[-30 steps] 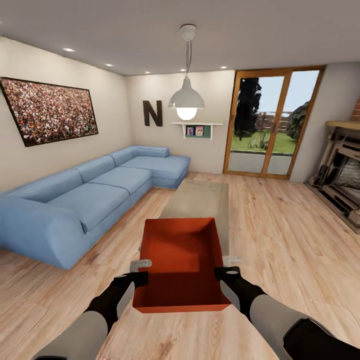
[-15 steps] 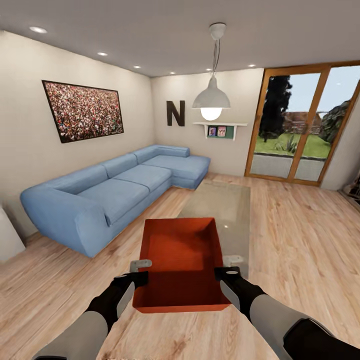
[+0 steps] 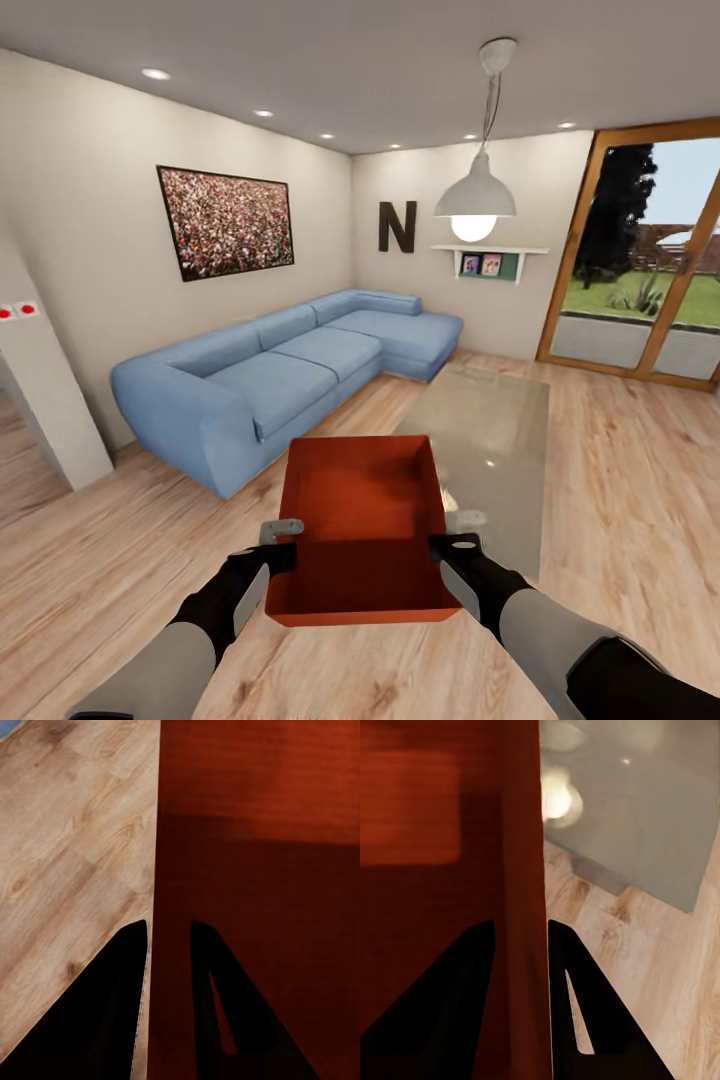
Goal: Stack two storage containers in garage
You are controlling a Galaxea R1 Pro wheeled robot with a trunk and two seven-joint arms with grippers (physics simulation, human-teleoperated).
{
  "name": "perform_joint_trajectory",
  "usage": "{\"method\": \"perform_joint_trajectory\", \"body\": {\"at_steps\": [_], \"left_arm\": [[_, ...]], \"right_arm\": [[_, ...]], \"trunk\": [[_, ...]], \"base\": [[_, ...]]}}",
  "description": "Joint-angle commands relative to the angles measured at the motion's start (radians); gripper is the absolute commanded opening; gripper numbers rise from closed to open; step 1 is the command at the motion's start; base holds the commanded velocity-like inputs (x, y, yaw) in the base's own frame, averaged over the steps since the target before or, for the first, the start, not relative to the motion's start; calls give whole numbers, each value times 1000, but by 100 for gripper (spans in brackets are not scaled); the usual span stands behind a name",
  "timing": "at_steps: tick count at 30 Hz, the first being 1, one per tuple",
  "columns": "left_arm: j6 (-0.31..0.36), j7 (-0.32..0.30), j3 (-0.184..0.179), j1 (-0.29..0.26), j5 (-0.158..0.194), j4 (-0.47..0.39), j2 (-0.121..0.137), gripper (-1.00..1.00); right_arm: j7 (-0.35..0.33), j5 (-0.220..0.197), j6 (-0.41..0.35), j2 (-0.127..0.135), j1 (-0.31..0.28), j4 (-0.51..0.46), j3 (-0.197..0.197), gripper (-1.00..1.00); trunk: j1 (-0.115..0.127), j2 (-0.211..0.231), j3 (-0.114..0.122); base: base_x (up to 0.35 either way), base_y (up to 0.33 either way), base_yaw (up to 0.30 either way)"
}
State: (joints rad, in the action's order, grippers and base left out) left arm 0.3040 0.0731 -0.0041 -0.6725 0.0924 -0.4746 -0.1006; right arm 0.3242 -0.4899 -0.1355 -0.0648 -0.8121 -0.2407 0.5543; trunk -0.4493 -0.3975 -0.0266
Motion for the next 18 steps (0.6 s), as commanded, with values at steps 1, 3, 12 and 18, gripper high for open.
{"method": "perform_joint_trajectory", "body": {"at_steps": [1,3,12,18], "left_arm": [[7,20,1,-1,-20,-4,1,-100],[7,20,1,-1,-20,-4,1,-100],[7,20,1,-1,-20,-4,2,-100],[7,20,1,-1,-20,-4,2,-100]], "right_arm": [[18,-2,-9,2,-1,1,13,-100],[18,-2,-9,2,-1,0,13,-100],[18,-2,-9,2,-1,1,13,-100],[18,-2,-9,2,-1,1,13,-100]], "trunk": [[-1,-3,-2],[-1,-3,-2],[-1,-3,-2],[-1,-3,-2]], "base": [[0,0,285],[0,0,285],[0,0,285],[0,0,285]]}}
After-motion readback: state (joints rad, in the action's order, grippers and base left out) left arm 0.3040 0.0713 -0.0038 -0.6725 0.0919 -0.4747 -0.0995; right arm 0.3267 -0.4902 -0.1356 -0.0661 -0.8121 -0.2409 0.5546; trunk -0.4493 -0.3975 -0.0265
